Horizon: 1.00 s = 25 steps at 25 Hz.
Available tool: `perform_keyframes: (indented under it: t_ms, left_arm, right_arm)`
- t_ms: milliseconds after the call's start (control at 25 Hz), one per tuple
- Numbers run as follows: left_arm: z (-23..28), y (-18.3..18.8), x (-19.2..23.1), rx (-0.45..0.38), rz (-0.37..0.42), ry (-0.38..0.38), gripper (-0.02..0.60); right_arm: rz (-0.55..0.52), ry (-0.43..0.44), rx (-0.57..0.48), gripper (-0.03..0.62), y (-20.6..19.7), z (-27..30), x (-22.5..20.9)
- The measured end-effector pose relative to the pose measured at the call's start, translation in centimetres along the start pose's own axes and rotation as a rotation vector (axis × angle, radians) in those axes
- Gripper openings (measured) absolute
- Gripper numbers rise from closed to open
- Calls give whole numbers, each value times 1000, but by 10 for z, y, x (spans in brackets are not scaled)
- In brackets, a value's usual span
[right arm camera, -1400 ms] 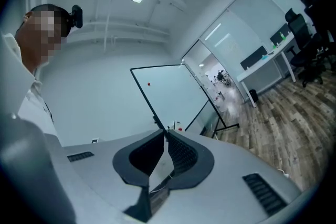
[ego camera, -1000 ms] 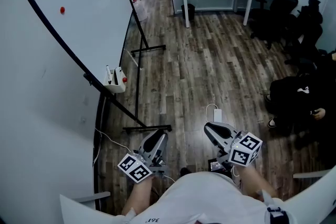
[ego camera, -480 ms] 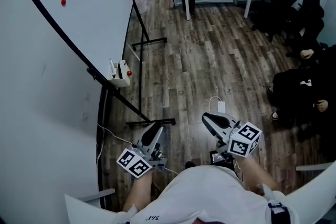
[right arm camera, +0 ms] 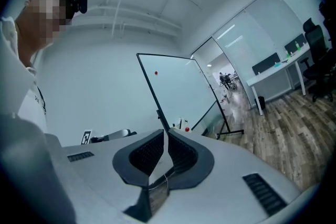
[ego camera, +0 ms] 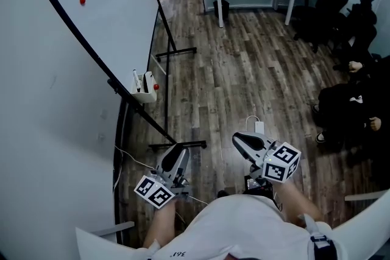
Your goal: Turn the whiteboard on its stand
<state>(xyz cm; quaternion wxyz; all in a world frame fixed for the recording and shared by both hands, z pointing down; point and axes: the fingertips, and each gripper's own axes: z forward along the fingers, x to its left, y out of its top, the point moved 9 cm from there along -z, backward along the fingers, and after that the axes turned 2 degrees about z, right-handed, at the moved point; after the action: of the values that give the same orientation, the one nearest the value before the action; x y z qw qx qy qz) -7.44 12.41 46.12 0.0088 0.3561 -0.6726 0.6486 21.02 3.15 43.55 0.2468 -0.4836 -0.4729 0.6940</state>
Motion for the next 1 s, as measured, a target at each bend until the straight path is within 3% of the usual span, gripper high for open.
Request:
perform_keyframes:
  t_ms: [440, 1000]
  left_arm:
    - [-9, 4, 14, -28, 12, 69, 110]
    - [44, 30, 49, -49, 66, 156, 110]
  right_arm:
    - [-20, 54, 31, 31, 4, 34, -6]
    - [-23, 166, 69, 31, 40, 102, -74]
